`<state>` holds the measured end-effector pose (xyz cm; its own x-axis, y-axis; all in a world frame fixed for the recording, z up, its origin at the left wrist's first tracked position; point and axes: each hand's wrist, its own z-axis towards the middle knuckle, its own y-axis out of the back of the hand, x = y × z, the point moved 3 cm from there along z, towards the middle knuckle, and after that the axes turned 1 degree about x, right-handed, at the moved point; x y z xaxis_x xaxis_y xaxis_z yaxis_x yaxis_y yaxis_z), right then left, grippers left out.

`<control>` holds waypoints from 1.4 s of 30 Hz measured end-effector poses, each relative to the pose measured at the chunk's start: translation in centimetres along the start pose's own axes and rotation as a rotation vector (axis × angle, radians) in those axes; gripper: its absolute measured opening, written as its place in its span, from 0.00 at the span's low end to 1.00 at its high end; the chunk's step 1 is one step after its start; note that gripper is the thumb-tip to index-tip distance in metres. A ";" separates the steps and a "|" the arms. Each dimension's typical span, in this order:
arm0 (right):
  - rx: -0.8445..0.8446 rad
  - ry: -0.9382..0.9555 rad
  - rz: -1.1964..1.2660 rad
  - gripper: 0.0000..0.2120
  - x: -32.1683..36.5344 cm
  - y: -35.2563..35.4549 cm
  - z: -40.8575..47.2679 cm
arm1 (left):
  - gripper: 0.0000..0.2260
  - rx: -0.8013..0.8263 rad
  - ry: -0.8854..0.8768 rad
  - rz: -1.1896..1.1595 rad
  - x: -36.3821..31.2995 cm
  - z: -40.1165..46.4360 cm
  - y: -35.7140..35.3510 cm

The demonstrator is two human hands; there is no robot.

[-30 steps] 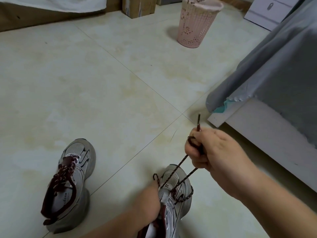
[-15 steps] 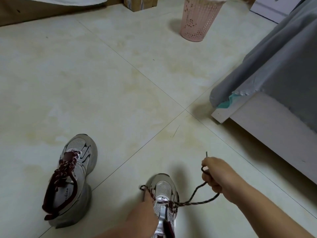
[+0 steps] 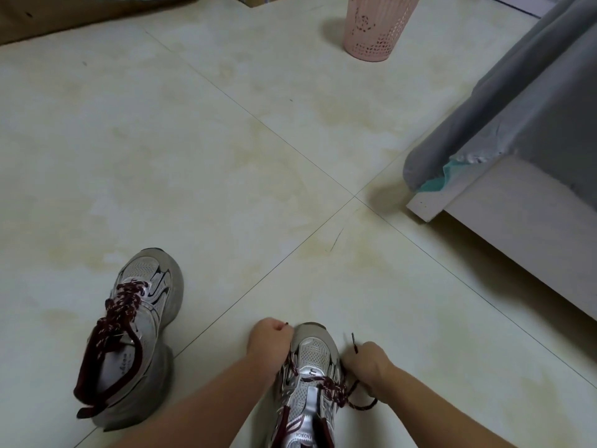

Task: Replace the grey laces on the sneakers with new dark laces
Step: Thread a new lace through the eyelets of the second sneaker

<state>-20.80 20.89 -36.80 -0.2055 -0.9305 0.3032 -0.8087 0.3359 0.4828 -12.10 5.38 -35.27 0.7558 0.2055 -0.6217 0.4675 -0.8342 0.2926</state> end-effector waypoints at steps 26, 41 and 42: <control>-0.182 0.623 -0.778 0.18 4.5 -1.8 -8.5 | 0.26 0.570 -0.731 0.573 -1.7 -3.1 2.2; 0.247 0.641 0.103 0.11 8.9 4.1 -15.0 | 0.30 0.517 -0.763 0.735 0.2 -3.2 1.7; 0.237 0.619 0.156 0.09 9.2 5.2 -15.5 | 0.31 0.519 -0.770 0.735 0.5 -3.1 1.6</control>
<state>-18.38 16.38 -18.76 -0.0332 -0.5950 0.8031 -0.9087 0.3525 0.2236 -9.59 5.69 -32.84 0.2071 -0.6243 -0.7533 -0.3404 -0.7678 0.5427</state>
